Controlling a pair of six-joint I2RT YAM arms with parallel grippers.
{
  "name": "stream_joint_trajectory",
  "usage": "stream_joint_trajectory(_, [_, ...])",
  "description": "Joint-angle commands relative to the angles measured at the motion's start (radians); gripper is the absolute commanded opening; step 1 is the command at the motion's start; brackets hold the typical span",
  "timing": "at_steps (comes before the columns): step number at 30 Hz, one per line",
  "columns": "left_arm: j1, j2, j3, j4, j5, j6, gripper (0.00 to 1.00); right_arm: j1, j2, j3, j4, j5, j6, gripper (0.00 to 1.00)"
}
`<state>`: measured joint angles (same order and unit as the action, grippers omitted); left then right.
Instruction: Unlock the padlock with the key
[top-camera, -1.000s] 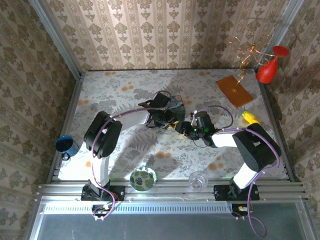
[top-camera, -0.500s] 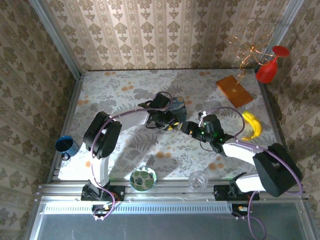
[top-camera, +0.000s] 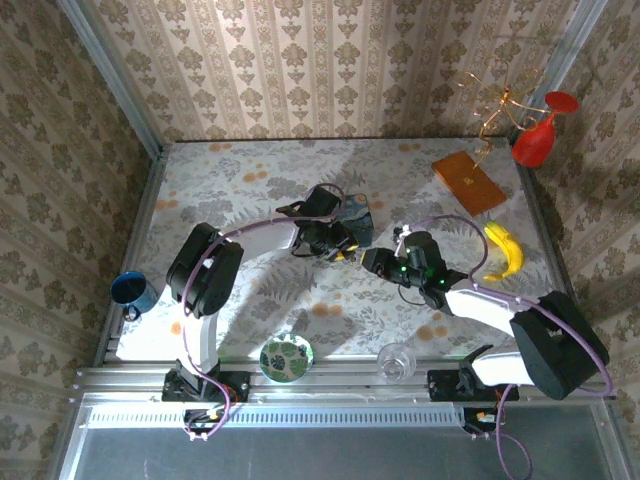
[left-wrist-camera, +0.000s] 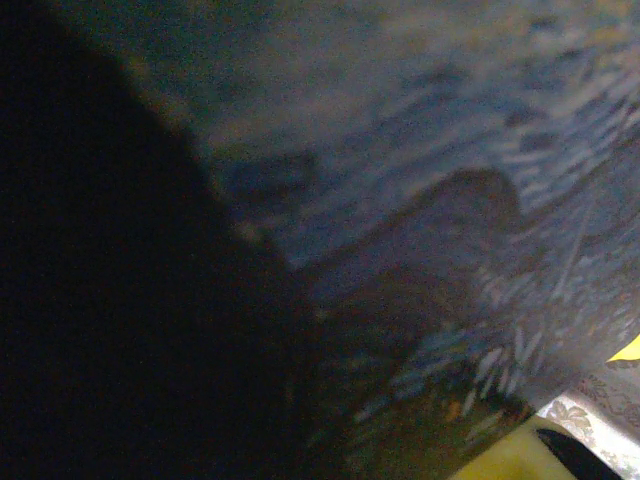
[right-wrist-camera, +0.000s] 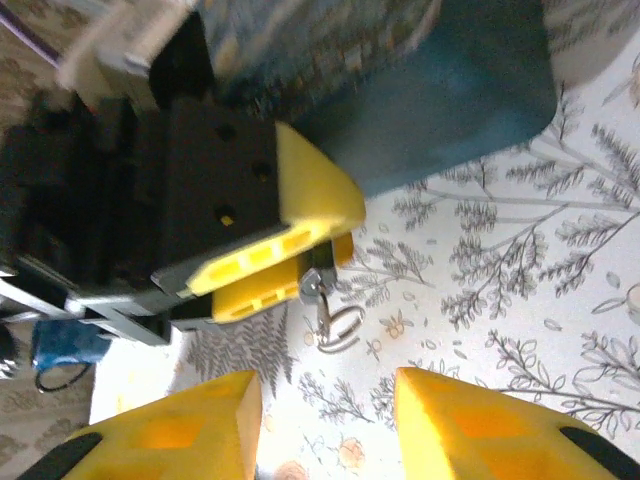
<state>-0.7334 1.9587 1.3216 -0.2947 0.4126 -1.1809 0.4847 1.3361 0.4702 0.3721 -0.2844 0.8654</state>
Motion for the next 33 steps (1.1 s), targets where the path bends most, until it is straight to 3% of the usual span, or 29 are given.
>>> stream_joint_trajectory(1, [-0.015,0.019,-0.028,-0.129,0.152,-0.053,0.0,0.023,0.063,0.026,0.047,-0.007,0.005,0.36])
stream_joint_trajectory(10, [-0.02,0.021,-0.028,-0.13,0.16,-0.054,0.0,0.029,0.176,0.049,0.157,-0.001,0.021,0.24])
stream_joint_trajectory(33, [-0.028,0.02,-0.03,-0.108,0.172,-0.063,0.0,0.012,0.259,0.137,0.19,-0.001,0.029,0.18])
